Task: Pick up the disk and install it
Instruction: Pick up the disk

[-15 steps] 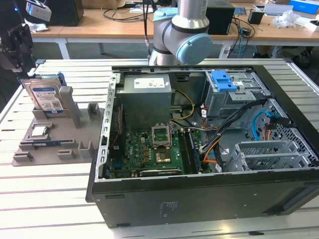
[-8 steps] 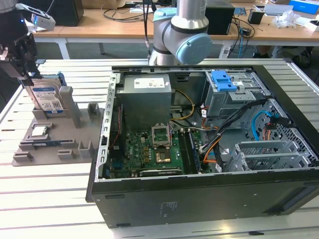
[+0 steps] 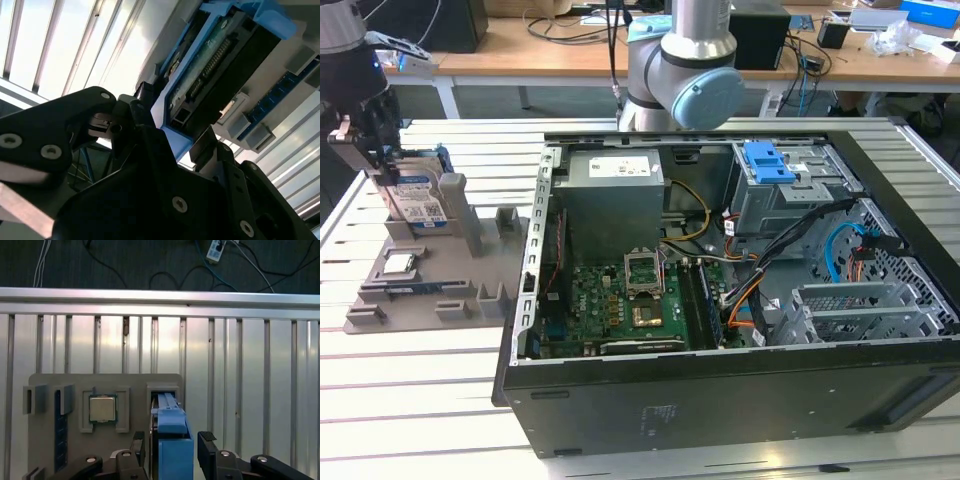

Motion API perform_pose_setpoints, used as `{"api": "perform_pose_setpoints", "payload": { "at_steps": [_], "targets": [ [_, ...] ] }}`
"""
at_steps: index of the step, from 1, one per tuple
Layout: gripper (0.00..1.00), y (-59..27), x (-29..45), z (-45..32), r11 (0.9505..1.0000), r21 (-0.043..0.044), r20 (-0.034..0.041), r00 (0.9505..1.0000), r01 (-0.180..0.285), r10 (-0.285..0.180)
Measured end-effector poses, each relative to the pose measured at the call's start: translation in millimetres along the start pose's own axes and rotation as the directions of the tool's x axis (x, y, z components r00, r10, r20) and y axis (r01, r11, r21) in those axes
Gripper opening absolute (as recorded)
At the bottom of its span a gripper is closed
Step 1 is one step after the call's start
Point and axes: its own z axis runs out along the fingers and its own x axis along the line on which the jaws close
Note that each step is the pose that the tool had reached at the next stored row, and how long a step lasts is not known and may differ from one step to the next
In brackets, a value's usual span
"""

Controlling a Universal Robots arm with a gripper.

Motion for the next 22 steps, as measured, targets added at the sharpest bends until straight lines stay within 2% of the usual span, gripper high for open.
{"api": "perform_pose_setpoints", "payload": {
  "at_steps": [1, 4, 11, 12, 14, 22],
  "targets": [
    [0.54, 0.0, 1.7, 2.9, 1.0000, -0.0002, -0.0004, 1.0000, 0.000, 0.000],
    [0.54, 0.0, 3.9, 3.9, 1.0000, -0.0002, -0.0049, 1.0000, 0.000, 0.000],
    [0.53, 0.0, 4.2, 3.9, 1.0000, -0.0002, -0.0050, 1.0000, 0.000, 0.000],
    [0.40, 0.0, 4.2, 4.0, 1.0000, -0.0001, -0.0049, 1.0000, 0.000, 0.000],
    [0.36, 0.0, 4.3, 4.0, 1.0000, -0.0002, -0.0050, 1.0000, 0.000, 0.000],
    [0.36, 0.0, 4.5, 4.0, 1.0000, -0.0002, -0.0051, 1.0000, 0.000, 0.000]
  ]
}}
